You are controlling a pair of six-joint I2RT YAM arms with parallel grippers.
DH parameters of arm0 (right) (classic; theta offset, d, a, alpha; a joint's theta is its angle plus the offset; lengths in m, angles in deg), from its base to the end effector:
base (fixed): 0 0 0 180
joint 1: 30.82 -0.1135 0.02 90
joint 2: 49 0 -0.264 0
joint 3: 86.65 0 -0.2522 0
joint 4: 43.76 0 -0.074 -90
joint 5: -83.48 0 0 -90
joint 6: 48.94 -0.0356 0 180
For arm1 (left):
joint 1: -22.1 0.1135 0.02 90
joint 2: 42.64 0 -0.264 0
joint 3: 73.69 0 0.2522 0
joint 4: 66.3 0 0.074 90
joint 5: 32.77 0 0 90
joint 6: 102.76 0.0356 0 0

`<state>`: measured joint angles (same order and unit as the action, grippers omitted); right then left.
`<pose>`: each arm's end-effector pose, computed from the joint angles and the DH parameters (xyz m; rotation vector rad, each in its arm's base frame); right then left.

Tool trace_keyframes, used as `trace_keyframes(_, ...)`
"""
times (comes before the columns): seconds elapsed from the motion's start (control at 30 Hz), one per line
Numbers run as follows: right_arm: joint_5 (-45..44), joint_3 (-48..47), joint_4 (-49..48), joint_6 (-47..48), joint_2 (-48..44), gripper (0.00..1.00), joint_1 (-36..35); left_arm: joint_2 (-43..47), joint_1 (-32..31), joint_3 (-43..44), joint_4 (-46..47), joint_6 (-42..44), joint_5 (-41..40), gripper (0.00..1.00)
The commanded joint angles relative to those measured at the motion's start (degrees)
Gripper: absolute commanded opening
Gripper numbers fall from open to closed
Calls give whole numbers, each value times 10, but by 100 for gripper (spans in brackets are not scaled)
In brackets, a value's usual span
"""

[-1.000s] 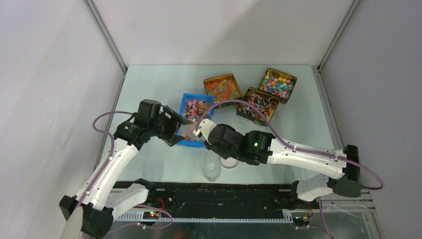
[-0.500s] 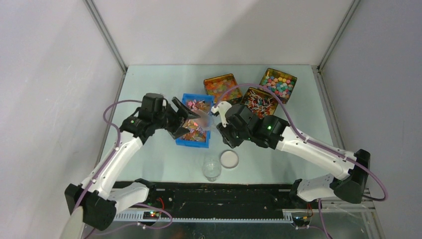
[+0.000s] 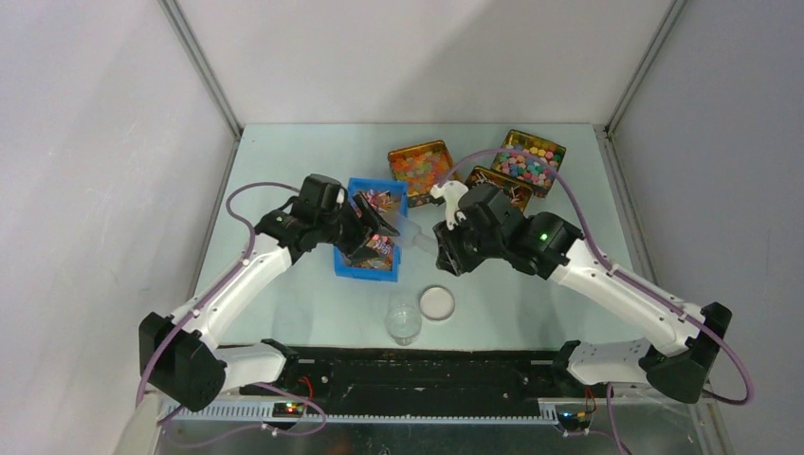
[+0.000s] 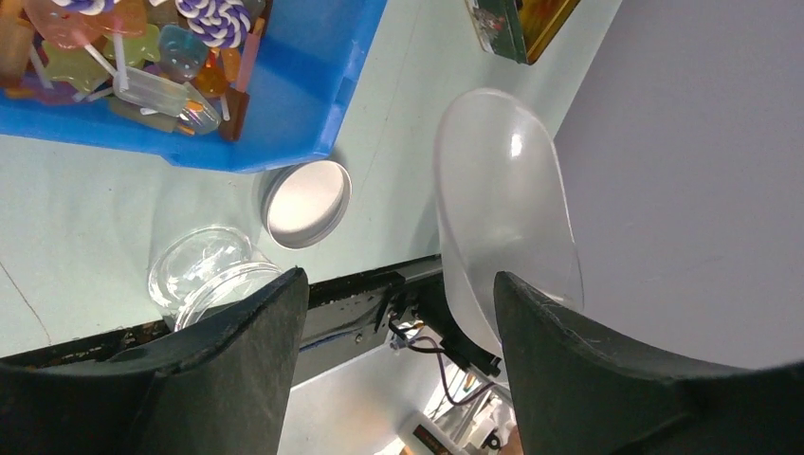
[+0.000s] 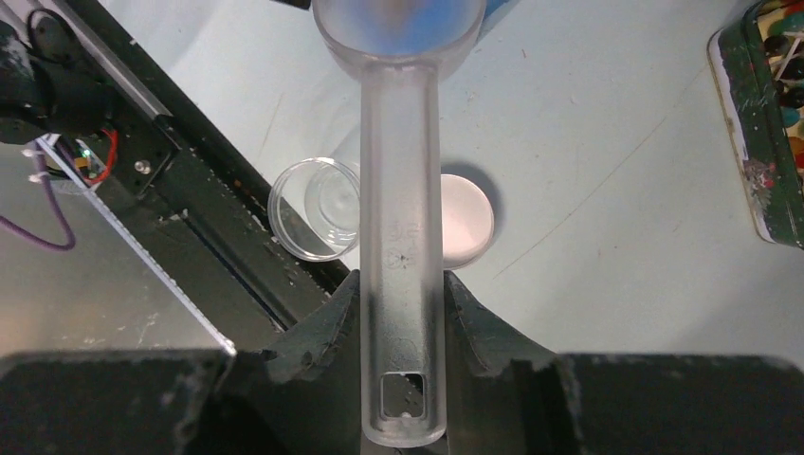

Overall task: Pack the candies
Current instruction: Adjust the spatula, then adjust the storage box at the center of the board.

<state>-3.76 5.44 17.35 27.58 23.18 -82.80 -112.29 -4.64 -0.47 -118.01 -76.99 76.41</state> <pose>0.1581 0.2050 0.3552 -0.8293 2.3015 0.5923 0.2195 -0.1237 0.2966 -0.6938 2.5807 -1.0432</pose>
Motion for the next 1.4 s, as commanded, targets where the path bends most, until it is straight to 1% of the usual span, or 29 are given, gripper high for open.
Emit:
trace_keyframes(0.0,16,-3,-10,-22,-32,0,25,8,-8,-18,-1,1,-13,76)
trace_keyframes(0.13,32,-2,-9,-17,-25,0,26,11,-9,-14,7,8,-16,78)
trace_keyframes(0.27,30,-2,-11,-18,-23,0,27,3,-9,-2,4,31,-8,81)
trace_keyframes(0.37,18,-2,-8,-19,-25,0,28,9,-7,15,7,64,-15,84)
trace_keyframes(0.5,10,9,-9,-20,-34,0,37,20,9,41,6,111,-23,85)
trace_keyframes(0.6,18,29,-15,-27,-44,0,52,15,34,64,-24,144,-27,85)
trace_keyframes(0.67,27,40,-13,-31,-50,0,66,3,46,88,-58,185,-40,85)
trace_keyframes(0.77,34,52,-9,-34,-57,0,90,-30,52,131,-128,231,-86,84)
trace_keyframes(0.83,38,59,-5,-35,-62,0,104,-49,52,139,-140,254,-95,83)
trace_keyframes(0.93,42,65,6,-35,-68,0,131,-74,48,125,-111,258,-57,81)
trace_keyframes(1.07,44,70,24,-30,-78,0,166,-110,28,98,-43,238,0,80)
trace_keyframes(1.2,59,80,34,-27,-92,0,205,-163,-12,93,7,224,21,81)
trace_keyframes(1.37,75,83,47,-19,-106,0,244,-217,-37,90,43,214,19,80)
